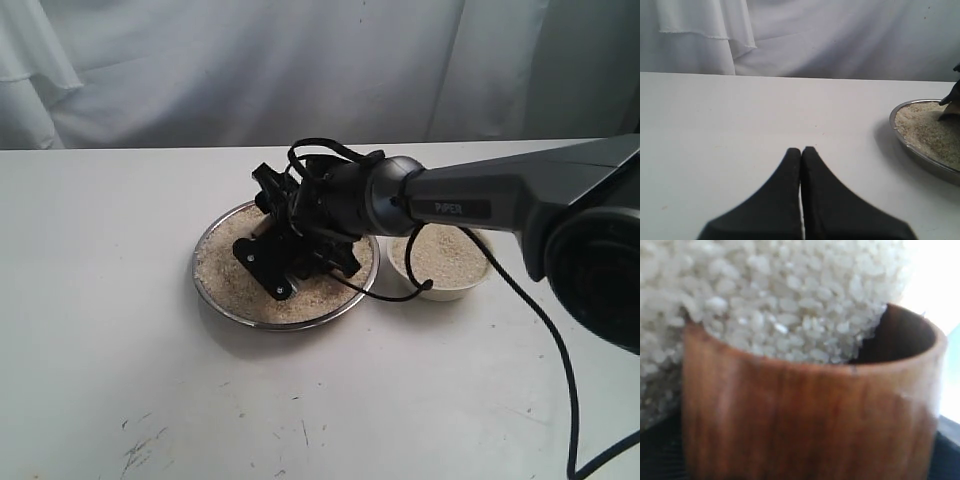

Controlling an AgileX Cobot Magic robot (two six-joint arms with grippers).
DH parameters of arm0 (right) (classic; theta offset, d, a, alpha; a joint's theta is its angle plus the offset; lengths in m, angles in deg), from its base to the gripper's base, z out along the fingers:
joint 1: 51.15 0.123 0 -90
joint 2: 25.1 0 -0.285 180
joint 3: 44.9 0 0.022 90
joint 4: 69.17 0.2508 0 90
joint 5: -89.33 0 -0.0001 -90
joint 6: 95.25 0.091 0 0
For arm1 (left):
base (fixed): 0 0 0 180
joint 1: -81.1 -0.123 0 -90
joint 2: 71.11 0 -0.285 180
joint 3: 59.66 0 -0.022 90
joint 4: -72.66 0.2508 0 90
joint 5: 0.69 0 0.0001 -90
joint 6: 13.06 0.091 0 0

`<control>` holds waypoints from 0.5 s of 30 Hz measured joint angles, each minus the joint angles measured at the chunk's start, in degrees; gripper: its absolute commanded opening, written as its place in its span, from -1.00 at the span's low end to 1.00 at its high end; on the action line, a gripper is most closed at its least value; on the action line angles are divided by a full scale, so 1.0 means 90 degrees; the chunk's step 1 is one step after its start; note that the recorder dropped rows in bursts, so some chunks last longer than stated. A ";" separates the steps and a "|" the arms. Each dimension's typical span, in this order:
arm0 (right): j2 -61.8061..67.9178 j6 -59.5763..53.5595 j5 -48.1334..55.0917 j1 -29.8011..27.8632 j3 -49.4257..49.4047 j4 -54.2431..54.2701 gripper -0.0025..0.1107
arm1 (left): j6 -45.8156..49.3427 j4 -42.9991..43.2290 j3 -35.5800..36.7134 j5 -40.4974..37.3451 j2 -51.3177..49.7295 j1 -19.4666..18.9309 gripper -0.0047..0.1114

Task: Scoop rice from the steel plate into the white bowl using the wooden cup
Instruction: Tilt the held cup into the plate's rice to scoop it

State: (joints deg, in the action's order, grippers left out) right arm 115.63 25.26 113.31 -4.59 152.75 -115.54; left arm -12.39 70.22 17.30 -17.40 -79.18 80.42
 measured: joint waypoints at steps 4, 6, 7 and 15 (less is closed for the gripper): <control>0.0000 -0.0109 -0.0016 -0.0029 0.0000 0.0367 -0.96 | 0.0000 0.0000 0.0000 0.0000 0.0000 0.0000 -0.92; 0.0000 -0.0324 -0.0062 -0.0042 0.0013 0.0718 -0.96 | 0.0000 0.0000 0.0000 0.0000 0.0000 0.0000 -0.92; 0.0000 -0.0493 -0.0085 -0.0068 0.0013 0.0951 -0.96 | 0.0000 0.0000 0.0000 0.0000 0.0000 0.0000 -0.92; 0.0000 -0.1100 -0.0184 -0.0201 0.0013 0.1969 -0.96 | 0.0000 0.0000 0.0000 0.0000 0.0000 0.0000 -0.92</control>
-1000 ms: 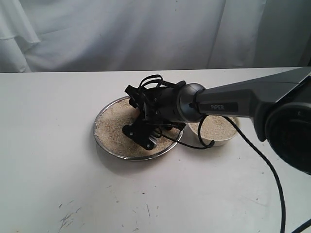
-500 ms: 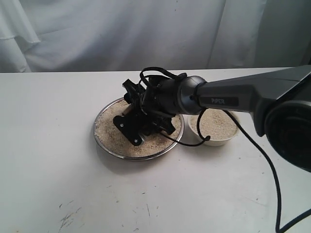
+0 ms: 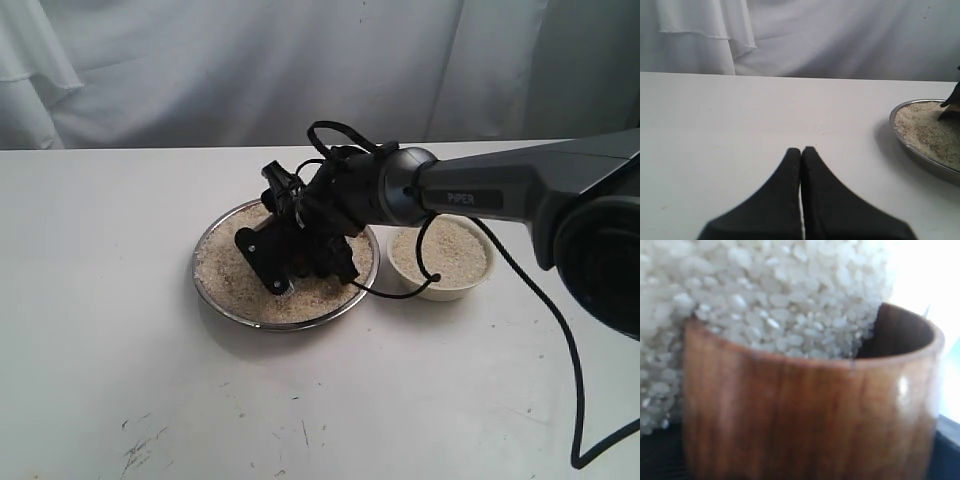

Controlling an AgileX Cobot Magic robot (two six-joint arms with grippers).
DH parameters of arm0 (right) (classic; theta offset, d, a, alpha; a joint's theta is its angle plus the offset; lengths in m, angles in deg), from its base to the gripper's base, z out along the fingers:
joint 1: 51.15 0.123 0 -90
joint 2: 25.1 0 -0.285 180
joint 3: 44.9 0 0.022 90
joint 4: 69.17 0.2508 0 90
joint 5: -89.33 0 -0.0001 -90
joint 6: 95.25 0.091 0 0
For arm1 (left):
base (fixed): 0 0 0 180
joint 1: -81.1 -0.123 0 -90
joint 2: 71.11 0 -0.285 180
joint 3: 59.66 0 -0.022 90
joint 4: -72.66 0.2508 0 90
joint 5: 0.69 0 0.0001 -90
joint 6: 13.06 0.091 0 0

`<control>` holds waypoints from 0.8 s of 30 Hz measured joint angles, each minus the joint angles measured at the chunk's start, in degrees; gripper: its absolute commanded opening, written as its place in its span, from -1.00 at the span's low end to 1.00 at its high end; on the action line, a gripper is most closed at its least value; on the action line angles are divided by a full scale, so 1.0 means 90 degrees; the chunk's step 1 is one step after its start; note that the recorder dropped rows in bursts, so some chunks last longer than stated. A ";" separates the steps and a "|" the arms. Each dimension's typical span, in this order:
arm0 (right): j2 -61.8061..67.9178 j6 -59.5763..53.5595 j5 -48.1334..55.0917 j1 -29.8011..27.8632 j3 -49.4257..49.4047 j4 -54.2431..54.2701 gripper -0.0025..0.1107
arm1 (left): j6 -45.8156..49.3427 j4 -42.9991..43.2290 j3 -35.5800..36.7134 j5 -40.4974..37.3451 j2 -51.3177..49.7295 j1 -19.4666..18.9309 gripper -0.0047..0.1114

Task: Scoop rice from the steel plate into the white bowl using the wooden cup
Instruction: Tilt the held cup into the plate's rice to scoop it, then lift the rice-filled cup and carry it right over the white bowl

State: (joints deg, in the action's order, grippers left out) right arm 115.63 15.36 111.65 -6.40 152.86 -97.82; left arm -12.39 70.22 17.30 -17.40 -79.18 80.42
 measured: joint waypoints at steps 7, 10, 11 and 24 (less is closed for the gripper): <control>0.0000 -0.0183 -0.0109 -0.0115 0.0000 0.0679 -0.96 | 0.0000 0.0000 0.0000 0.0000 0.0000 0.0000 -0.92; 0.0000 -0.0383 -0.0145 -0.0186 0.0000 0.1168 -0.96 | 0.0000 0.0000 0.0000 0.0000 0.0000 0.0000 -0.92; 0.0000 -0.0468 -0.0151 -0.0199 0.0001 0.1343 -0.96 | 0.0000 0.0000 0.0000 0.0000 0.0000 0.0000 -0.92; 0.0000 -0.1709 -0.0168 -0.0487 0.0013 0.4365 -0.96 | 0.0000 0.0000 0.0000 0.0000 0.0000 0.0000 -0.92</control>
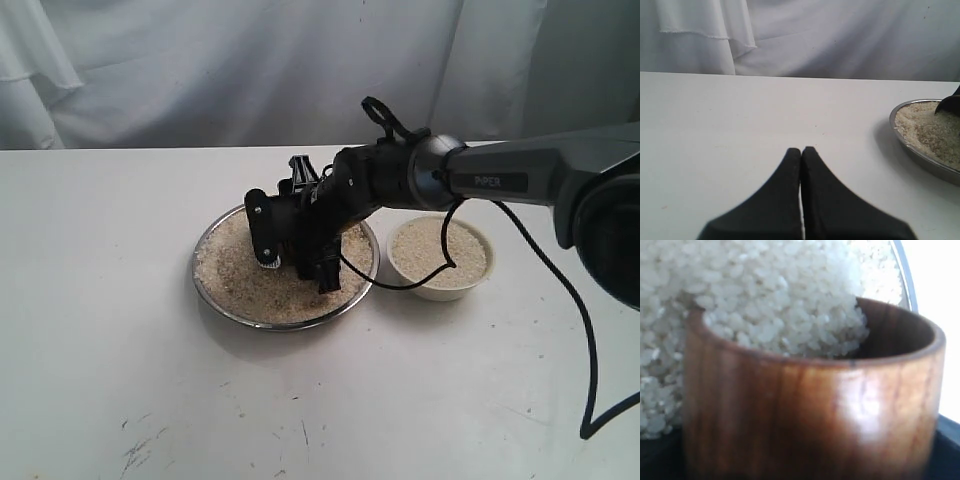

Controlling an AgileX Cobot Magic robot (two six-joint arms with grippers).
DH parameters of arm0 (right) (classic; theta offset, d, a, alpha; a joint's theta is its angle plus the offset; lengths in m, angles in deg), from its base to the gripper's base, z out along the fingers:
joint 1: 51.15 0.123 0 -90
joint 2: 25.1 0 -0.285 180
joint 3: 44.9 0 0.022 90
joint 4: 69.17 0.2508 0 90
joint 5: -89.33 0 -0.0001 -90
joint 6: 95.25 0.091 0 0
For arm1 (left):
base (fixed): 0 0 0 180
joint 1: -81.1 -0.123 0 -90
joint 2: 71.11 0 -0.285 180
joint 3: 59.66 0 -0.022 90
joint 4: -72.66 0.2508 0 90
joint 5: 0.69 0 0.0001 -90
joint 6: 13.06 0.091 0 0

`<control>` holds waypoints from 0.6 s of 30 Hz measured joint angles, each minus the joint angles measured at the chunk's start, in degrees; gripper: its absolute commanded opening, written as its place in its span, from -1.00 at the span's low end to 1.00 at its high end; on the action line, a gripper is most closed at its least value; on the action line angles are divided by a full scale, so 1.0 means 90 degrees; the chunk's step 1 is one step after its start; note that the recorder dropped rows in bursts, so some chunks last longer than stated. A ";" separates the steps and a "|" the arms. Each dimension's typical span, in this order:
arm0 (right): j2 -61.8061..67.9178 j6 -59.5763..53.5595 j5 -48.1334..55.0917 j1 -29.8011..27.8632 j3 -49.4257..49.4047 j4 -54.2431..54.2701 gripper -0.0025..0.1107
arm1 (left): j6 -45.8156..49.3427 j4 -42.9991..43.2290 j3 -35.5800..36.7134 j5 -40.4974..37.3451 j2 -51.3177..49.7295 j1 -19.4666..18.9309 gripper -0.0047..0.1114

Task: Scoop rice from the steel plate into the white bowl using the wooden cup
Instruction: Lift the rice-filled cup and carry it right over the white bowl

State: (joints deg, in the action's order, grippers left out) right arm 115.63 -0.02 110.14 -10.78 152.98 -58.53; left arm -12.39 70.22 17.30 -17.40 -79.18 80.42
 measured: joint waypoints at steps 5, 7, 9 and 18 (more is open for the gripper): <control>0.0000 -0.0500 0.0148 -0.0149 0.0000 0.1206 -0.96 | 0.0000 0.0000 0.0000 0.0000 0.0000 0.0000 -0.92; 0.0000 -0.0678 0.0274 -0.0250 0.0000 0.1712 -0.96 | 0.0000 0.0000 0.0000 0.0000 0.0000 0.0000 -0.92; 0.0000 -0.0748 0.0401 -0.0338 0.0000 0.2054 -0.96 | 0.0000 0.0000 0.0000 0.0000 0.0000 0.0000 -0.92; -0.0447 -0.0765 0.0743 -0.0689 -0.0012 0.3057 -0.96 | 0.0000 0.0000 0.0000 0.0000 0.0000 0.0000 -0.92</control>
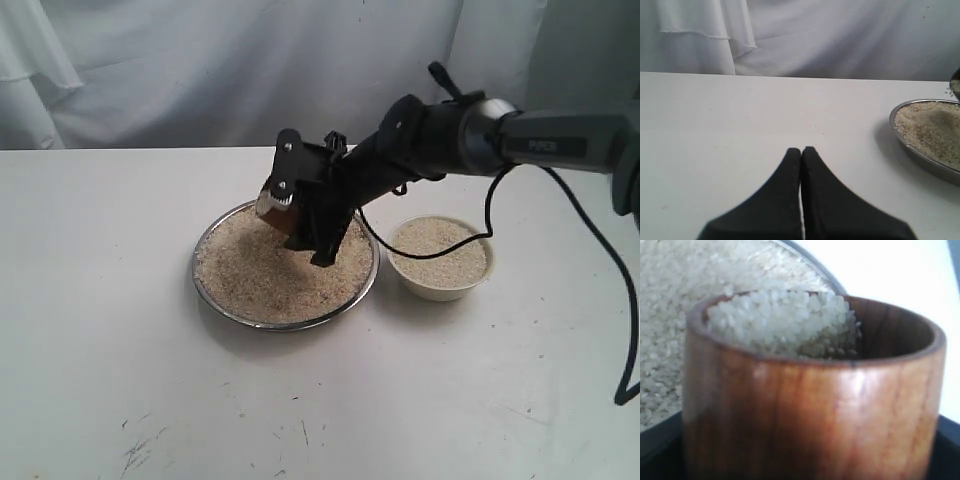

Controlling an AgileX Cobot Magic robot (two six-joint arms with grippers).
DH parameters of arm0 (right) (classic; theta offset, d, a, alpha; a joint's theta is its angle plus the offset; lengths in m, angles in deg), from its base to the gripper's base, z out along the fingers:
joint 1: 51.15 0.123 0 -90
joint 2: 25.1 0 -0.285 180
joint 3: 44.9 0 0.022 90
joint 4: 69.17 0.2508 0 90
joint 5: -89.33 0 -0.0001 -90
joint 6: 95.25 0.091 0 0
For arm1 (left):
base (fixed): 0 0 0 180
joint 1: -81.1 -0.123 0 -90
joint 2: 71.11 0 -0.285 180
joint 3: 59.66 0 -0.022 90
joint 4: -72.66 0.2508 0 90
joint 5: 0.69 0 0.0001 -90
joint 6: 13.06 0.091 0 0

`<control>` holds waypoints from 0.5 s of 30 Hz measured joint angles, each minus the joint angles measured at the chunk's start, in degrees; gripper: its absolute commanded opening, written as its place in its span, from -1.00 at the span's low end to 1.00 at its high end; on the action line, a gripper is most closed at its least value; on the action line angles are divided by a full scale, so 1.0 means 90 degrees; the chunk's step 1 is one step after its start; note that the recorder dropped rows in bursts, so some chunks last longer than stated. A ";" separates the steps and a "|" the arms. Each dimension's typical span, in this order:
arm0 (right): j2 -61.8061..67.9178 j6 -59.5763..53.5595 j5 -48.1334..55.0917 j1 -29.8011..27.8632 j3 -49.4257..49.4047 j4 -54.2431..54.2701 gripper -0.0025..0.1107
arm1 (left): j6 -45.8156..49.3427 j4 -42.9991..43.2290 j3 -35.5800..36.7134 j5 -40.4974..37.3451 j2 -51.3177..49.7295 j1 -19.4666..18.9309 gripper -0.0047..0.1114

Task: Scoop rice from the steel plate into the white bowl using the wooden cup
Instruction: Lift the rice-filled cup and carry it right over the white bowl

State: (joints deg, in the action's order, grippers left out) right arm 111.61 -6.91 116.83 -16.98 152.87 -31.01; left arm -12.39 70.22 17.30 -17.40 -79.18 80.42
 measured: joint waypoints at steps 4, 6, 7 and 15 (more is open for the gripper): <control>-0.0462 -0.0160 0.0147 -0.0310 -0.0211 0.0256 -0.96 | 0.0000 0.0000 0.0000 0.0000 0.0000 0.0000 -0.92; -0.0575 -0.0298 0.0389 -0.0446 -0.0354 0.0270 -0.96 | 0.0000 0.0000 0.0000 0.0000 0.0000 0.0000 -0.92; -0.0648 -0.0436 0.0596 -0.0559 -0.0422 0.0387 -0.96 | 0.0000 0.0000 0.0000 0.0000 0.0000 0.0000 -0.92; -0.0709 -0.1055 0.2093 -0.1140 -0.0462 0.1050 -0.96 | 0.0000 0.0000 0.0000 0.0000 0.0000 0.0000 -0.92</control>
State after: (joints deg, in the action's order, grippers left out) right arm 105.23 -16.41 135.66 -27.25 148.71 -21.57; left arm -12.39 70.22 17.30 -17.40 -79.18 80.42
